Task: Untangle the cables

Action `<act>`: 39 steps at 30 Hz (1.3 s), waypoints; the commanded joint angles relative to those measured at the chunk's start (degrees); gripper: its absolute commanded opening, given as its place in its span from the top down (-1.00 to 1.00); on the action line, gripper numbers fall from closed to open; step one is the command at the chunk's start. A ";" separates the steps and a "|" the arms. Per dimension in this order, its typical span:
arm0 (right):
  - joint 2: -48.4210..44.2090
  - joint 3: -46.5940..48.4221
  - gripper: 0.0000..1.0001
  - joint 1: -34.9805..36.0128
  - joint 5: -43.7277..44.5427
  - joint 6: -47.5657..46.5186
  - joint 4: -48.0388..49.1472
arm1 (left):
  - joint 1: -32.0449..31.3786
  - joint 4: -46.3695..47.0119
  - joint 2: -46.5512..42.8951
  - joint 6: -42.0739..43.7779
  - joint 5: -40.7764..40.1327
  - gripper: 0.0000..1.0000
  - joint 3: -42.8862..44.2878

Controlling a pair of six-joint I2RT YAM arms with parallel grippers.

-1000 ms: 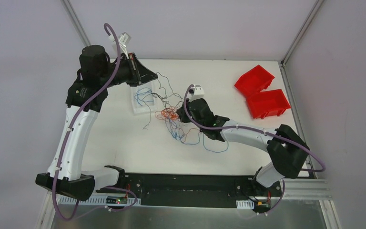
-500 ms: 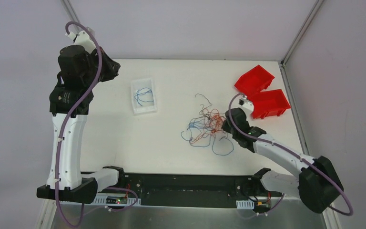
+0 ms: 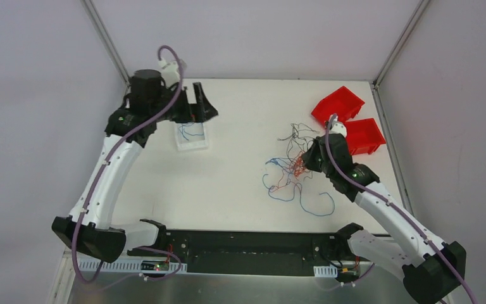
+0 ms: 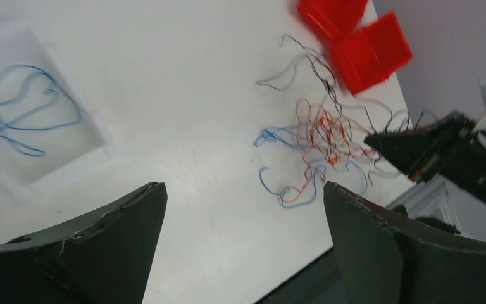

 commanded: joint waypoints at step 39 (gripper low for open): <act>9.83 32.83 1.00 -0.01 -38.27 -2.40 -18.00 | -22.11 55.34 14.50 15.00 2.31 -0.75 -33.56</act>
